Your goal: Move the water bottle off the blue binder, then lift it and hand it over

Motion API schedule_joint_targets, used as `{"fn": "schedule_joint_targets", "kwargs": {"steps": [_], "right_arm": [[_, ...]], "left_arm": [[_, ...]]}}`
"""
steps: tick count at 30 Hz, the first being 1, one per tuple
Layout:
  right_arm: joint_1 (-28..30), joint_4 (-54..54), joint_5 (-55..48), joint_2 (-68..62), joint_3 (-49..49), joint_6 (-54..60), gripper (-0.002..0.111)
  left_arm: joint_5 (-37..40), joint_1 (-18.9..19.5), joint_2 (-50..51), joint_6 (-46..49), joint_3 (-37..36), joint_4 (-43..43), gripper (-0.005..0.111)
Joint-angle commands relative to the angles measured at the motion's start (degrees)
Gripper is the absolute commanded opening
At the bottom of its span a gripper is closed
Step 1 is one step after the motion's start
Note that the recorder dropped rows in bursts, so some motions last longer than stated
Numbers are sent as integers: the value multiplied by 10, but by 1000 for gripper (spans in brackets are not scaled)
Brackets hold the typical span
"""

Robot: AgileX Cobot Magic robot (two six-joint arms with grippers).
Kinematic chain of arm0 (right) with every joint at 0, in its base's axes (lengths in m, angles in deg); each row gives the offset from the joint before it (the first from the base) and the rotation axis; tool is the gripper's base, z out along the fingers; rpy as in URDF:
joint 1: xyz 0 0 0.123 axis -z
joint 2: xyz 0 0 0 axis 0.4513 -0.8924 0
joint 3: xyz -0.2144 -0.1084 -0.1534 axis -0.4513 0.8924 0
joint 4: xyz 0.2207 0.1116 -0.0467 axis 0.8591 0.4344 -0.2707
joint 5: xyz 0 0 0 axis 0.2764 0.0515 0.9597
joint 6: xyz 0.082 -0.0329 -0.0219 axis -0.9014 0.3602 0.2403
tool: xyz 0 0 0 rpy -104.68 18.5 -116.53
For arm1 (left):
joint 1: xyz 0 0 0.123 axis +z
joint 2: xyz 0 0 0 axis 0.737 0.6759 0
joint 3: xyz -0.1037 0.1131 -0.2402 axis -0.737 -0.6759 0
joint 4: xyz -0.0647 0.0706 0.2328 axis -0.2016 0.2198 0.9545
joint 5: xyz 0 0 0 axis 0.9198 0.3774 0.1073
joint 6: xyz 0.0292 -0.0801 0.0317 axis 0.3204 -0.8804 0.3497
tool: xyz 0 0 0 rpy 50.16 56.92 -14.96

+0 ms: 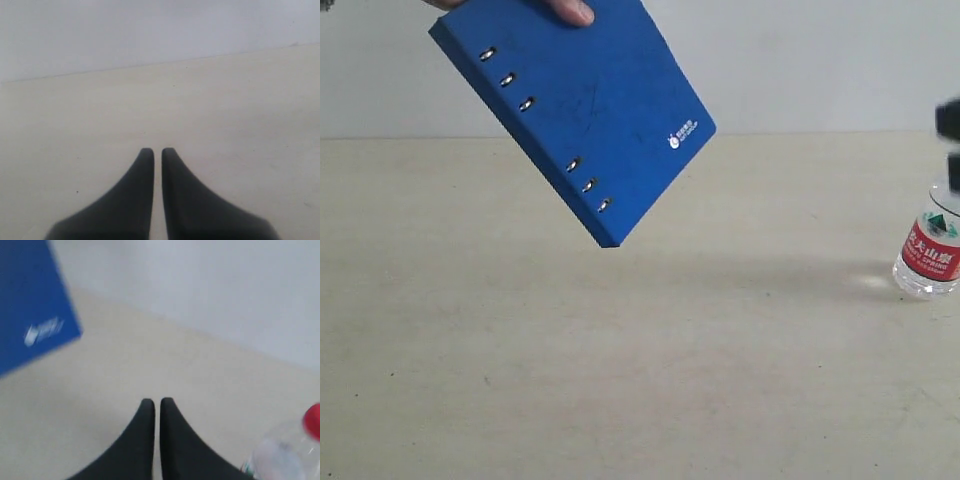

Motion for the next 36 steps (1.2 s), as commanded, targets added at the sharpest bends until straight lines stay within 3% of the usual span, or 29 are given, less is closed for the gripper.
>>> {"fn": "schedule_joint_targets", "kwargs": {"steps": [1, 17, 18, 20, 22, 26, 30, 36], "right_arm": [[0, 5, 192, 3, 1, -78, 0], [0, -4, 186, 8, 1, -53, 0], [5, -17, 159, 28, 1, -27, 0], [43, -63, 9, 106, 5, 23, 0], [73, -114, -39, 203, 49, -15, 0], [73, -129, 95, 382, 217, -95, 0], [74, -128, 211, 455, 388, -204, 0], [74, -132, 3, 453, 388, -245, 0]], "left_arm": [[-6, 2, 0, -8, 1, 16, 5], [-6, 2, 0, -7, 1, 16, 5], [-6, 2, 0, -7, 1, 16, 5], [-6, 2, 0, -7, 1, 16, 5], [-6, 2, 0, -7, 1, 16, 5], [-6, 2, 0, -7, 1, 16, 5], [-6, 2, 0, -7, 1, 16, 5], [-6, 2, 0, -7, 1, 16, 5]]}}
